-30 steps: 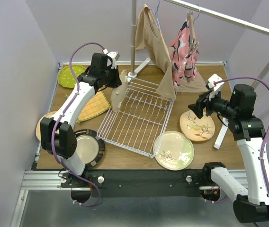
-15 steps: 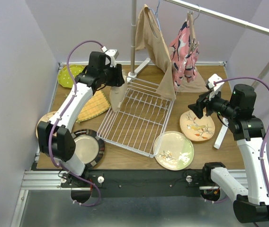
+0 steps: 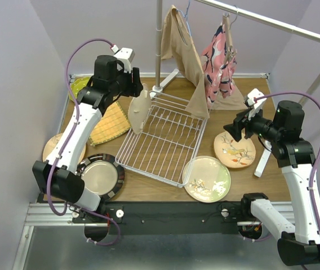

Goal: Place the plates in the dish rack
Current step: Grab a plate with the right arm

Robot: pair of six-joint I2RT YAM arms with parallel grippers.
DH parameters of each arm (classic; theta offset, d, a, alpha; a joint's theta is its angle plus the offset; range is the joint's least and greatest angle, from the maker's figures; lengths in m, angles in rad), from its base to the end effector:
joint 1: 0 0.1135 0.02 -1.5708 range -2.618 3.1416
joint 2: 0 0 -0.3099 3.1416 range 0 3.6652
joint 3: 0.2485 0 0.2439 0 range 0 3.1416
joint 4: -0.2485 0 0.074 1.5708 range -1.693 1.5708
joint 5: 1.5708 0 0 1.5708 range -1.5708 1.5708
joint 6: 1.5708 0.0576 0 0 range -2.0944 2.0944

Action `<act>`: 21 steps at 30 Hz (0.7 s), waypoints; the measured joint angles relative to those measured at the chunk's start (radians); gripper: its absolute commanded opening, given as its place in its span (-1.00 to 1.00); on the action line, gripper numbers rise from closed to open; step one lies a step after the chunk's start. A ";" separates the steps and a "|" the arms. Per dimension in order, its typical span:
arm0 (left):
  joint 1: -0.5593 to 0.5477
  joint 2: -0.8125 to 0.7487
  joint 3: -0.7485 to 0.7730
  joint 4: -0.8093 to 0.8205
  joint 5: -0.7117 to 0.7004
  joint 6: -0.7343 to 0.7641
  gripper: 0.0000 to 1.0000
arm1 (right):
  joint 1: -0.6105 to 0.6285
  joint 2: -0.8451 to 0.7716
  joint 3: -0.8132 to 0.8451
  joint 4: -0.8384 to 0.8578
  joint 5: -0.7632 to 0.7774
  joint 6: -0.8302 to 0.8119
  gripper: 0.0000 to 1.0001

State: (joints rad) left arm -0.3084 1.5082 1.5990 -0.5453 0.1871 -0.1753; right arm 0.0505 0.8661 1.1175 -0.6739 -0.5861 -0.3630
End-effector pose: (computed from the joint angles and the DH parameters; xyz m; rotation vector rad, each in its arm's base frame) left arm 0.3283 -0.1158 0.4466 0.2560 2.0362 -0.4930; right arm 0.1428 0.0391 0.4165 -0.7536 1.7850 0.3754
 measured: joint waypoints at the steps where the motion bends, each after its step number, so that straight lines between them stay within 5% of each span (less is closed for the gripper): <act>1: 0.000 -0.010 0.000 -0.002 -0.009 0.006 0.31 | 0.000 0.000 -0.001 0.000 0.000 0.000 0.53; 9: 0.000 -0.156 -0.013 0.032 -0.026 0.046 0.31 | 0.000 -0.002 -0.021 0.000 0.018 0.025 0.54; 21: 0.000 -0.477 -0.352 0.273 0.007 -0.006 0.41 | -0.002 0.039 -0.115 -0.026 0.237 0.143 0.84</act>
State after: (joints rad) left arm -0.3084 1.0309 1.2465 -0.2726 0.1940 -0.1814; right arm 0.0486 0.9047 1.0027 -0.7002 -0.3496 -0.2203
